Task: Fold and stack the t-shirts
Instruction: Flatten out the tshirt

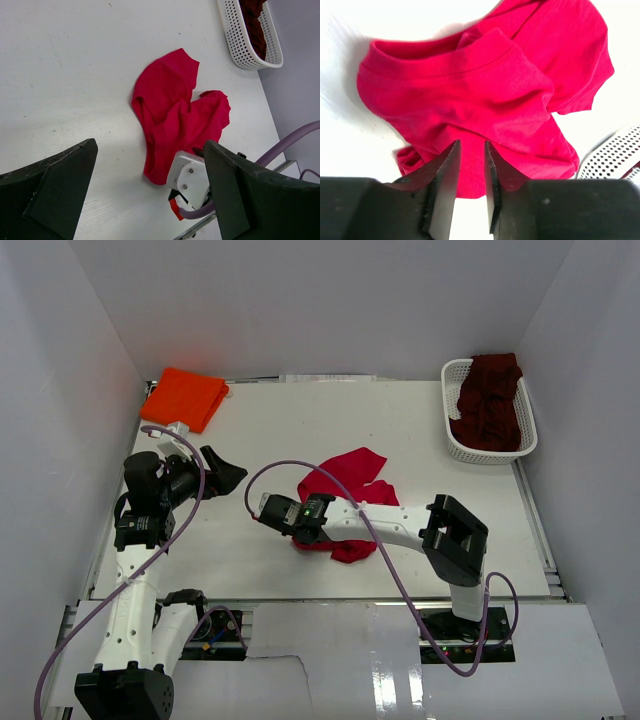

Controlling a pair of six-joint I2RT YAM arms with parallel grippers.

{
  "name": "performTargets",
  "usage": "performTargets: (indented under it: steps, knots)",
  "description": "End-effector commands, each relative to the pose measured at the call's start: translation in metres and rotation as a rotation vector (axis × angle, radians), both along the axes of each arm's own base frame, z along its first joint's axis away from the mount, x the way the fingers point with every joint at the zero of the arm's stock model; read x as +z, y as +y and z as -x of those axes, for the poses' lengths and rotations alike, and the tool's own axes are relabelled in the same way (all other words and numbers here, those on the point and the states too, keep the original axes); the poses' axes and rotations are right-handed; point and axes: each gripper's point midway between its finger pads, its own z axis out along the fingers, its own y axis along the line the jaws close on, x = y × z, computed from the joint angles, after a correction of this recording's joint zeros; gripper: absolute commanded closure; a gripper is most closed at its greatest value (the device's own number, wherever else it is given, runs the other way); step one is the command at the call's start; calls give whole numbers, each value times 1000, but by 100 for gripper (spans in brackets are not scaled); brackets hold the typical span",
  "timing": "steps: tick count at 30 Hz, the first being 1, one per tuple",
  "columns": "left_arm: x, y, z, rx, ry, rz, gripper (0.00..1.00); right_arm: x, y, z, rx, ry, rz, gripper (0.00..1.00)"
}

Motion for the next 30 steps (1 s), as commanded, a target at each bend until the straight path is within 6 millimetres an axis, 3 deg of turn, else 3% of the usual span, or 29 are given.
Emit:
performTargets:
  steps: [1,2,3,5,9,19,30]
  knots:
    - [2,-1,0,-9,-17,-11,2,10,-4,2,-10,-2,4,71]
    - [2,-1,0,-9,-17,-11,2,9,-5,2,-11,-3,4,78]
    - [2,-1,1,-10,-17,-10,2,8,-5,2,-12,-1,7,78]
    - [1,-1,1,-10,-14,-11,2,6,-6,3,-12,6,14,67]
    - [2,-1,1,-11,-17,-9,2,4,-6,10,-8,43,12,60]
    - [2,-2,1,-13,-15,-8,2,-11,-18,27,2,63,47,58]
    - [1,-1,0,-11,-13,-9,2,-27,-20,23,7,45,73,56]
